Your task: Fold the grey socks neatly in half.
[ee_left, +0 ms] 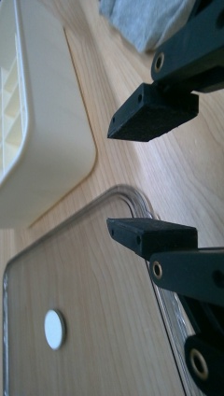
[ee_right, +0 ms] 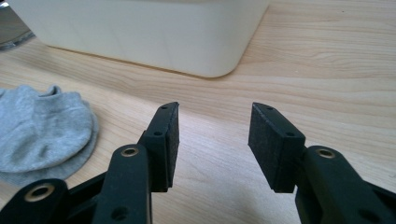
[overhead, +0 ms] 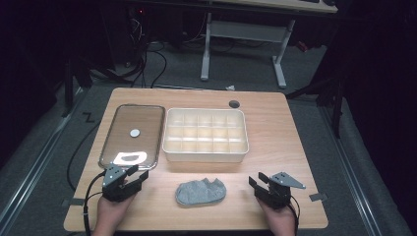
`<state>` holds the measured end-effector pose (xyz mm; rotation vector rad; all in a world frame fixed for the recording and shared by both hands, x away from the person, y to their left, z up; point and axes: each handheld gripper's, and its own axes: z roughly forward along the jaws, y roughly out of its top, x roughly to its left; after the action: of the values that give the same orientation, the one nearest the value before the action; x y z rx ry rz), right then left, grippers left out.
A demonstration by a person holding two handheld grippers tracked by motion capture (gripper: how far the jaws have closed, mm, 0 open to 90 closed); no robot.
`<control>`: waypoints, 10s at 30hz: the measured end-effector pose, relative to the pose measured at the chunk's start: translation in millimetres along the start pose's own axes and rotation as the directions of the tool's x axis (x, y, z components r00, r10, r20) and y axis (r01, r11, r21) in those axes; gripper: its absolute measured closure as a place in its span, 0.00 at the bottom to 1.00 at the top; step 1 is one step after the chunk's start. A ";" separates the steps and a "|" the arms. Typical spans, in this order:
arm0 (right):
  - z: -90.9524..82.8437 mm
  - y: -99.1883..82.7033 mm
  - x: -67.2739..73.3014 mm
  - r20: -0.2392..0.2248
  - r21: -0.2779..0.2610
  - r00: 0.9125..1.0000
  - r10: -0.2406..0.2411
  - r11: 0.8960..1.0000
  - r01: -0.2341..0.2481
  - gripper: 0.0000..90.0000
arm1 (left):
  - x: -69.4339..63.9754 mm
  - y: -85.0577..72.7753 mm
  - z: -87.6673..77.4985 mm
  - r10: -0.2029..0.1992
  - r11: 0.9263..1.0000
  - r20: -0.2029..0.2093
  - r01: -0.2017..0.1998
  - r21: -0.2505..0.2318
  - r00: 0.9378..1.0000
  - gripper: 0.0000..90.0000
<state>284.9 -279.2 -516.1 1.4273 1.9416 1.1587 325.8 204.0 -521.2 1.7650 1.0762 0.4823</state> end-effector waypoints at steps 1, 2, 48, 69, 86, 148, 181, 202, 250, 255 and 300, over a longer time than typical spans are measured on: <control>0.0 0.0 0.0 0.000 0.000 1.000 0.000 1.000 0.000 0.60 | 2.0 0.0 0.0 -0.006 1.000 -0.003 0.006 0.004 1.000 0.56; -0.2 -0.1 -0.1 0.007 0.004 1.000 -0.001 1.000 0.001 0.59 | 3.1 0.3 0.1 -0.011 1.000 -0.003 0.011 0.010 1.000 0.56; 16.0 6.5 90.6 -0.179 0.062 0.975 -0.131 0.988 0.144 0.62 | -130.2 13.5 25.8 0.243 0.961 0.238 -0.266 0.071 0.940 0.77; 38.2 -6.3 100.1 -0.158 0.181 0.983 -0.090 0.976 0.118 0.74 | -165.6 -5.7 66.2 0.354 0.899 0.210 -0.394 0.193 0.911 0.74; 18.6 4.6 93.6 -0.278 0.086 0.960 0.007 0.996 0.018 0.93 | -171.3 -3.4 69.5 0.371 0.890 0.195 -0.408 0.203 0.908 0.77; 12.5 42.2 124.4 -0.100 0.170 0.972 -0.211 0.959 0.226 0.93 | -91.5 -4.1 52.3 -0.127 0.962 0.311 0.041 0.270 0.942 0.95; 57.6 41.1 174.8 -0.200 0.267 0.918 -0.344 0.882 0.389 0.92 | -89.6 -3.9 54.6 -0.076 0.950 0.313 -0.027 0.310 0.947 1.00; 39.3 30.5 152.8 -0.287 0.241 0.942 -0.174 0.939 0.247 0.73 | -91.8 -4.7 53.1 -0.055 0.954 0.310 -0.042 0.298 0.949 1.00; 41.9 0.5 150.8 -0.230 0.158 0.930 -0.288 0.932 0.328 0.93 | -117.0 7.1 56.7 0.097 0.969 0.336 -0.166 0.182 0.937 1.00; 42.6 -1.6 150.2 -0.225 0.152 0.932 -0.283 0.935 0.320 0.93 | -131.7 9.6 45.6 0.133 0.967 0.370 -0.202 0.155 0.919 0.97; 34.4 21.1 162.4 -0.346 0.145 0.927 -0.145 0.968 0.206 0.91 | -129.0 -10.7 47.4 0.207 0.949 0.285 -0.263 0.173 0.936 1.00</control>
<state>265.2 -113.9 -499.0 1.1655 2.4083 1.2289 286.8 72.3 -533.3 2.0922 0.7507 0.2733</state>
